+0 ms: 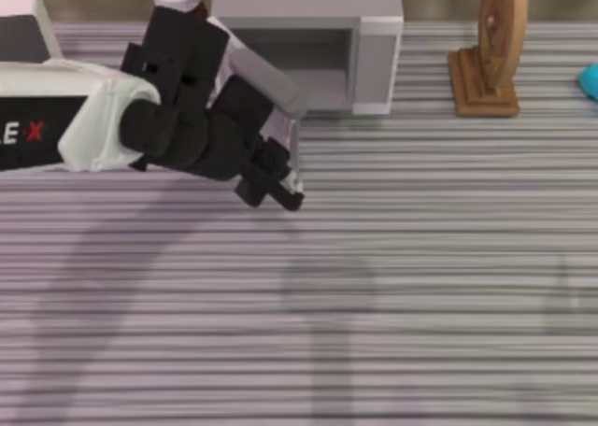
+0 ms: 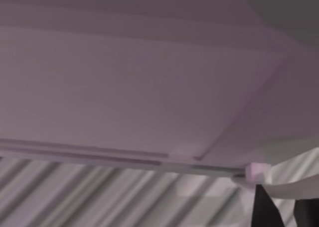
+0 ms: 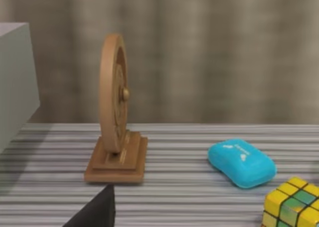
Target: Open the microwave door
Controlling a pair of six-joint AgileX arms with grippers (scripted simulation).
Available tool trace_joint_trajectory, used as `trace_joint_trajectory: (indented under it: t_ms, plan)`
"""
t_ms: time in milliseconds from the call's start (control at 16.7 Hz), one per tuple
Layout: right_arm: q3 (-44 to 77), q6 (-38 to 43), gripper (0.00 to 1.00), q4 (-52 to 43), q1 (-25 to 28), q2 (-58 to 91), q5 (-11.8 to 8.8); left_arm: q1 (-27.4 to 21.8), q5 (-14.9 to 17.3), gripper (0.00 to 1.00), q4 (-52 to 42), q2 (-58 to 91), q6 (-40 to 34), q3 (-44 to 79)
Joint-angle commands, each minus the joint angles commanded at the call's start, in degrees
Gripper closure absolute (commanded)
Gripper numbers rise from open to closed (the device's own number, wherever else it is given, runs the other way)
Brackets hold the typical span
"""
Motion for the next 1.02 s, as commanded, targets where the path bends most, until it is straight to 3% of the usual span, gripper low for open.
trace_joint_trajectory:
  t_ms: [360,1020]
  plan:
    - [0.00,0.00,0.00,0.00,0.00,0.00,0.00,1.76,2.00,1.00,-0.95,-0.51,3.51,-0.24]
    - [0.00,0.00,0.00,0.00,0.00,0.00,0.00,1.80,2.06,1.00,-0.98,-0.52,3.61,-0.26]
